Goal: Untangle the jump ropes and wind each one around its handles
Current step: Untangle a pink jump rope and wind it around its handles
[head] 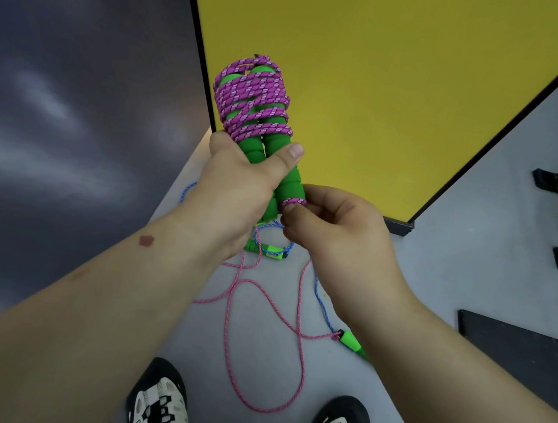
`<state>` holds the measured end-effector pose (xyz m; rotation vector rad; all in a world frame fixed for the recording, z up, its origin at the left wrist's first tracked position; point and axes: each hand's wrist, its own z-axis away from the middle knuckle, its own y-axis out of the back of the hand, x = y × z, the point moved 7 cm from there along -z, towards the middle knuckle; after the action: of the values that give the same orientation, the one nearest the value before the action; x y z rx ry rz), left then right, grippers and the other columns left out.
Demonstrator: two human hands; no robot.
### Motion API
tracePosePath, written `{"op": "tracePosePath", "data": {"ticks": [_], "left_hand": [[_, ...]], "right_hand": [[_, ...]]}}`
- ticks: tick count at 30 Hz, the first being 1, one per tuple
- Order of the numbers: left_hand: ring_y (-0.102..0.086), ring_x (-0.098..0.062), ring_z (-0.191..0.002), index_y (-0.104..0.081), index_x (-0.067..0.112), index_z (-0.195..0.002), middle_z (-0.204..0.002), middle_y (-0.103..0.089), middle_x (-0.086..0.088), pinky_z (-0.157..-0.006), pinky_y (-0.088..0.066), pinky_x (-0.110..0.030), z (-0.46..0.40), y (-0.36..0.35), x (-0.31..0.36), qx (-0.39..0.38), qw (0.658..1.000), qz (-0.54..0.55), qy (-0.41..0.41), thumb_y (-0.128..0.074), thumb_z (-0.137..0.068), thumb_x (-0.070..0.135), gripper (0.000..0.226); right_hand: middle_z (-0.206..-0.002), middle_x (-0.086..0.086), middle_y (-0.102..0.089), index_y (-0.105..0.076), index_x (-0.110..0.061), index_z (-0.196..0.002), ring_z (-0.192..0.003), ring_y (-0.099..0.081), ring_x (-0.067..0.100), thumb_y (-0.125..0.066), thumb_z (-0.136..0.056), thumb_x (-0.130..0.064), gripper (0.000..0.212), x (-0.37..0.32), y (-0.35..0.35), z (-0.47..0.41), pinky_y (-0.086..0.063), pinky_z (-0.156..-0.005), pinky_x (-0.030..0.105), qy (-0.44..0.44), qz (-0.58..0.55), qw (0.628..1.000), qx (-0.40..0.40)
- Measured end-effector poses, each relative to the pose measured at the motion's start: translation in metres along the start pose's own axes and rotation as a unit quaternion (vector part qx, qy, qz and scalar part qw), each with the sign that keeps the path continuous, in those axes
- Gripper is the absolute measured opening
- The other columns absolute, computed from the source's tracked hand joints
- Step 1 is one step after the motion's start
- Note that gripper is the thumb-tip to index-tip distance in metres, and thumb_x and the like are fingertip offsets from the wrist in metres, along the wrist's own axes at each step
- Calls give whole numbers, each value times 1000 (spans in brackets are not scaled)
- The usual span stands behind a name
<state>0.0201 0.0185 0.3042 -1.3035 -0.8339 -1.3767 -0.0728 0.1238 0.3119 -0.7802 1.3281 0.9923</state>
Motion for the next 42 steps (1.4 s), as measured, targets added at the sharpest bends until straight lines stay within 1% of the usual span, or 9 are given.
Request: {"op": "tracePosePath", "data": {"ticks": [5,11,15,18,21,24,29,36,42], "left_hand": [[-69,-25,-81,-42,13,-114,-94,-63,-6,-71,-62,-47,3,-3,-4,-1,1000,2,25,-78,-88,21,46],[-70,-32,-91,-43,20,-103,-96,-63,-6,-79,-61,-55,5,-4,-5,-13,999,-32,26,-79,-86,19,40],[-71,-34,-93,-46,18,-109,-101,-65,-11,-81,-60,-58,3,-2,-11,-40,996,-68,50,-83,-80,21,48],[-69,-32,-84,-45,5,-124,-98,-63,-14,-77,-60,-53,3,-4,-11,-94,989,-70,95,-81,-65,22,71],[-69,-48,-98,-40,-3,-135,-102,-59,-22,-86,-54,-60,5,-6,-12,-164,975,-41,145,-75,-52,8,91],[-69,-43,-95,-37,-5,-137,-102,-60,-25,-84,-55,-54,7,-8,-9,-227,962,-46,146,-78,-50,0,96],[-66,-48,-111,-36,2,-138,-126,-56,-39,-93,-52,-66,7,-6,-9,-251,955,-74,141,-73,-59,-12,88],[-67,-28,-79,-46,-7,-129,-96,-63,-20,-70,-55,-36,2,-5,-7,-223,962,-113,105,-69,-62,2,71],[-55,-32,-89,-69,5,-93,-93,-60,-23,-80,-45,-45,8,-8,-2,-251,956,-123,91,-57,-67,0,29]], "right_hand": [[-78,30,-58,-75,-9,-86,-65,-41,18,-64,-89,-12,12,-1,5,2,-30,-58,31,-12,17,999,27],[-74,26,-64,-74,-4,-77,-67,-56,22,-67,-83,-10,11,13,5,-4,-57,-78,51,-99,-37,993,43],[-69,12,-68,-74,1,-88,-67,-63,21,-71,-85,-3,6,21,4,-7,-59,-80,36,-170,-90,981,-26],[-80,14,-73,-75,0,-94,-72,-67,19,-74,-87,-11,13,20,7,-9,-61,-77,32,-166,-62,982,-72],[-89,20,-76,-76,-1,-96,-75,-70,19,-75,-87,-16,18,16,17,-14,-61,-71,26,-166,-43,982,-83],[-93,19,-76,-76,-1,-96,-77,-71,18,-77,-85,-19,21,14,21,-16,-60,-69,24,-165,-36,982,-87],[-85,18,-74,-77,-3,-95,-76,-70,17,-79,-82,-19,21,18,25,-18,-61,-74,25,-168,-21,981,-96],[-92,25,-72,-77,-3,-95,-84,-69,26,-74,-88,-19,18,11,30,-24,-58,-93,41,-114,23,986,-122],[-83,5,-75,-74,-10,-92,-80,-70,19,-57,-100,-28,26,-7,32,-21,-56,-82,39,21,263,956,-126]]}}
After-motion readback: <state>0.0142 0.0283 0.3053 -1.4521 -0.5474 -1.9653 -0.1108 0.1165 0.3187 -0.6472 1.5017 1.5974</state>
